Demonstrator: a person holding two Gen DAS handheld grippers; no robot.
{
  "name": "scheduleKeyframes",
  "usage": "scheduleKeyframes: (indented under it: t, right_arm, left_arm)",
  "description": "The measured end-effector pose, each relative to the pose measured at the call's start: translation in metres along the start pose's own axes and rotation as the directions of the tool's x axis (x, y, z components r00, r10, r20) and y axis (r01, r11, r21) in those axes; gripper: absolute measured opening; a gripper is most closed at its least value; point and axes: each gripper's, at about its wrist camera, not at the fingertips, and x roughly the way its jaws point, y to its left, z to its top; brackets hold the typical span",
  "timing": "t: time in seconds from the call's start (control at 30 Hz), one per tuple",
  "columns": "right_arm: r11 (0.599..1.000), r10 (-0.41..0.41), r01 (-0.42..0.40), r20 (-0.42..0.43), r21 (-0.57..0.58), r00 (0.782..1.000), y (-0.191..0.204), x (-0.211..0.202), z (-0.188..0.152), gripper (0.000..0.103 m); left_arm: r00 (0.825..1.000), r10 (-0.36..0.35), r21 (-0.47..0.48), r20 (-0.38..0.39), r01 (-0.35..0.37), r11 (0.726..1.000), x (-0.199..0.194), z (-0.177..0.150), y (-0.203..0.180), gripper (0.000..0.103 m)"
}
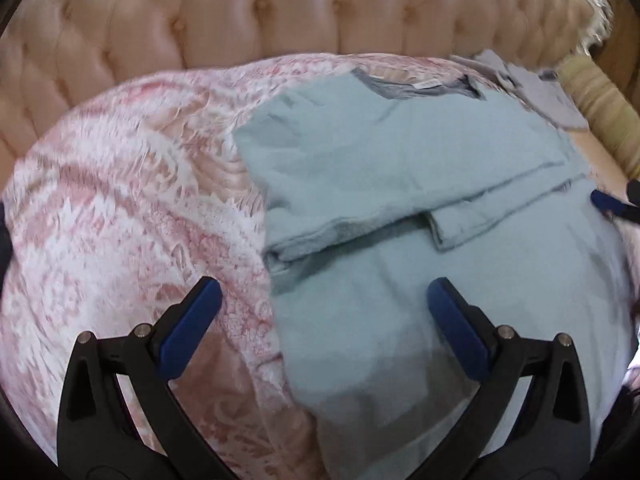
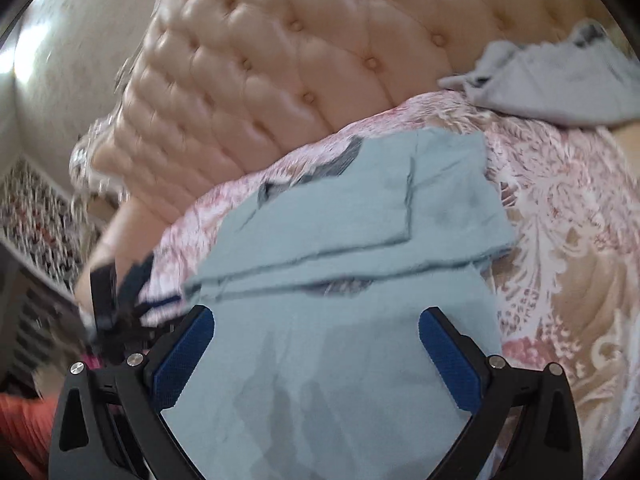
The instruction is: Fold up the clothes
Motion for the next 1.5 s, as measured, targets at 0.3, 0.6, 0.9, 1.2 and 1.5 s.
scheduleKeyframes:
  t: [0.3, 0.6, 0.9, 1.2, 1.5]
  right_arm:
    - [0.992, -0.105, 0.1, 0.061, 0.08, 0.993, -0.013, 0.0, 0.016, 0.103]
    - [0.957, -0.275, 0.272, -0.014, -0.103, 0.961, 0.017, 0.004, -0.007, 0.103]
    - [0.91, -0.32, 0.306, -0.003, -0.28, 0.947, 0.075, 0.009, -0.048, 0.103]
    - [0.869, -0.4, 0.373, -0.018, -0.325, 0.916, 0.08, 0.013, -0.078, 0.103]
    - [0.901, -0.355, 0.348, 0.02, -0.257, 0.935, 0.084, -0.025, -0.09, 0.103]
  left_arm:
    - [0.996, 0.09, 0.033, -0.007, -0.09, 0.995, 0.0, 0.0, 0.006, 0.103]
    - [0.995, 0.097, 0.034, 0.015, -0.097, 0.995, -0.003, -0.001, 0.008, 0.103]
    - [0.99, 0.126, -0.039, 0.061, -0.124, 0.991, -0.033, -0.02, 0.029, 0.103]
    - [0.984, 0.174, 0.06, 0.039, -0.176, 0.983, -0.005, -0.001, 0.006, 0.103]
    - [0.991, 0.108, 0.037, 0.079, -0.111, 0.993, -0.056, -0.039, -0.003, 0.103]
